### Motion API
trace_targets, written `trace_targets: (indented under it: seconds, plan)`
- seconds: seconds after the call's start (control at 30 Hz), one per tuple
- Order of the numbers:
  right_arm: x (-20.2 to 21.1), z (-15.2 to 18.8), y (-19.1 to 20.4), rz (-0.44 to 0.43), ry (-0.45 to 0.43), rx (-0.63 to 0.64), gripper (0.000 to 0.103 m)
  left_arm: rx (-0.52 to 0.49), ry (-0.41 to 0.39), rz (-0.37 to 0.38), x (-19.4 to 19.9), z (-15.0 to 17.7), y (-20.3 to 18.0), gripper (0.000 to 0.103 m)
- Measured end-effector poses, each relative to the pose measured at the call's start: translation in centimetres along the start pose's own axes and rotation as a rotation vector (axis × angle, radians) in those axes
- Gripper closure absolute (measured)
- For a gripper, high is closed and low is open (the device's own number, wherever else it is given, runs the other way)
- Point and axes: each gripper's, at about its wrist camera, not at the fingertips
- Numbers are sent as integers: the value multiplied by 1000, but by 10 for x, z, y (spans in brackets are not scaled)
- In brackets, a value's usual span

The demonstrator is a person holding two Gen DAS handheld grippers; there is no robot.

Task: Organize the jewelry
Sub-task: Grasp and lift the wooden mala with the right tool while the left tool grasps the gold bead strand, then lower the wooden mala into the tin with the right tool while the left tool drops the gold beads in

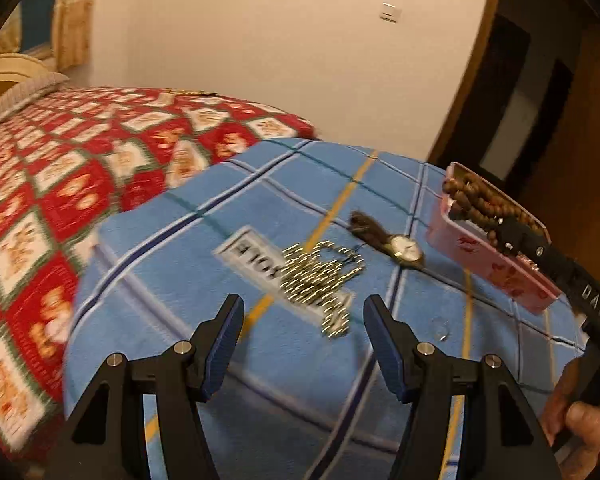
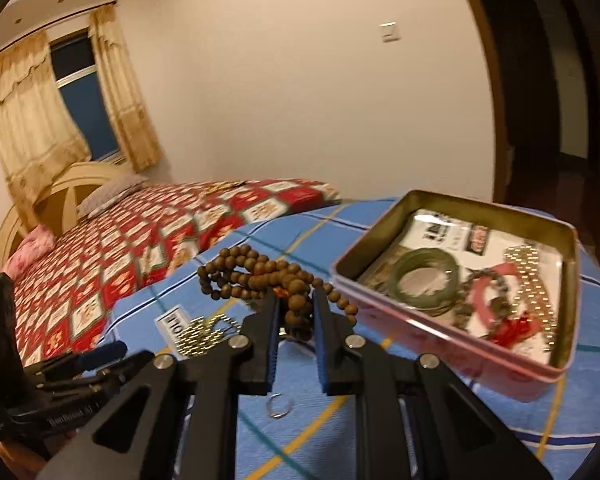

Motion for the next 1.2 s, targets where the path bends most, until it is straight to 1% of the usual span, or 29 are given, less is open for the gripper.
trace_targets:
  seconds: [0.07, 0.13, 0.17, 0.2, 0.27, 0.3, 0.33, 0.37, 0.4, 0.43, 0.47, 0.53, 0.63, 0.7, 0.73, 0.8, 0.83, 0.87, 0.93, 1.0, 1.1, 1.2]
  plan:
    - [0, 0, -3, 21, -4, -10, 85, -20, -8, -1, -7, -8, -7, 41]
    - [2, 0, -9, 29, -10, -23, 85, -80, -28, -53, -18, -15, -16, 41]
    - [4, 0, -13, 31, -14, -30, 85, -107, -14, -70, -25, -18, -20, 41]
    - [4, -1, -14, 34, -16, -35, 85, -127, 36, -83, -39, -19, -23, 41]
    - [6, 0, -17, 34, -16, -45, 85, -120, 97, -97, -54, -17, -23, 41]
    - [5, 0, -18, 35, -15, -48, 85, -136, 111, -114, -60, -16, -27, 41]
    - [4, 0, -18, 36, -11, -49, 85, -149, 108, -104, -59, -16, -30, 43]
    - [3, 1, -18, 36, -9, -51, 85, -166, 117, -111, -60, -15, -33, 46]
    - [3, 1, -19, 35, -7, -53, 85, -175, 114, -116, -59, -15, -35, 52]
    - [3, 1, -19, 33, -7, -54, 85, -184, 109, -106, -57, -15, -37, 70]
    - [4, 1, -19, 34, -8, -54, 85, -189, 108, -91, -55, -14, -38, 82]
    - [5, 1, -19, 38, -13, -53, 85, -182, 110, -73, -53, -14, -37, 83]
    - [6, 0, -21, 40, -18, -59, 85, -143, 104, -41, -48, -12, -30, 86]
    - [6, 0, -23, 43, -19, -65, 85, -118, 73, -31, -39, -11, -27, 87]
    - [7, 0, -25, 44, -22, -71, 85, -106, 27, -18, -29, -10, -26, 87]
    - [8, -1, -29, 44, -32, -85, 85, -82, -33, 10, -19, -10, -25, 87]
    - [10, -1, -30, 44, -38, -90, 85, -54, -73, 40, -8, -7, -24, 87]
    - [11, -2, -32, 43, -45, -96, 85, -41, -84, 52, -6, -8, -23, 87]
    - [13, -3, -34, 44, -53, -107, 85, -13, -135, 58, 6, -6, -23, 87]
    - [15, -4, -37, 44, -61, -118, 85, 2, -171, 82, 15, -3, -24, 87]
    - [22, -6, -41, 53, -89, -124, 85, -6, -196, 95, 21, -4, -29, 87]
    - [30, -9, -45, 76, -122, -124, 85, -26, -220, 143, 30, -9, -39, 87]
Point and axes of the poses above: each gripper's, at about its wrist camera, not at the fingertips, and x roughly against the way its jaws point, y to its left, z to its underside, and after that the axes turned 4 degrees about x, right-handed
